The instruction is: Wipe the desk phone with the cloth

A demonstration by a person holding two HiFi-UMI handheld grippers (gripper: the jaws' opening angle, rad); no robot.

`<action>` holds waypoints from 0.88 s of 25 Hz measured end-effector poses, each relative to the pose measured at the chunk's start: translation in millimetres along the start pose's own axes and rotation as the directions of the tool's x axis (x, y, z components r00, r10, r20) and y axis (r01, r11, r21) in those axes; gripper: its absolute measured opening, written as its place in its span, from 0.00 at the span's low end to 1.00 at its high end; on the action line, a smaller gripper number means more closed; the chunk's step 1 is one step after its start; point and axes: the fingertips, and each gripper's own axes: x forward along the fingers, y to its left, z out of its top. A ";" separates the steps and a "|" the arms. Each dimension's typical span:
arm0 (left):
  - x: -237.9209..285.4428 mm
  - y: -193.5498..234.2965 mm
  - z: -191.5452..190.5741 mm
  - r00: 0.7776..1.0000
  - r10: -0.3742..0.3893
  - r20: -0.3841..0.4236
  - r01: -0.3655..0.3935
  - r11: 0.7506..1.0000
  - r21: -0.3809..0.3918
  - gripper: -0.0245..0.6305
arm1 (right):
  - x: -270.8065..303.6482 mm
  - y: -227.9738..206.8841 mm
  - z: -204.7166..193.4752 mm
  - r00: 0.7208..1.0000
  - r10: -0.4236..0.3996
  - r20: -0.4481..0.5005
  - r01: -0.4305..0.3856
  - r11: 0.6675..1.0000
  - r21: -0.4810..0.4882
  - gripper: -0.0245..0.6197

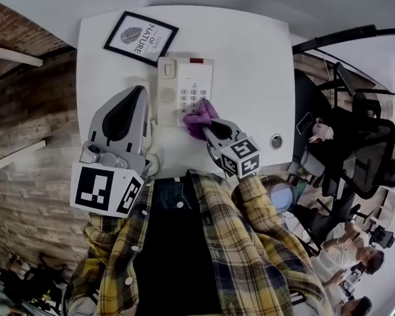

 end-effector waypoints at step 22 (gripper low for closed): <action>-11.6 4.6 11.0 0.999 0.034 0.038 -0.034 0.999 0.008 0.06 | -28.7 13.2 88.8 0.982 0.058 0.180 -0.055 0.998 -0.023 0.13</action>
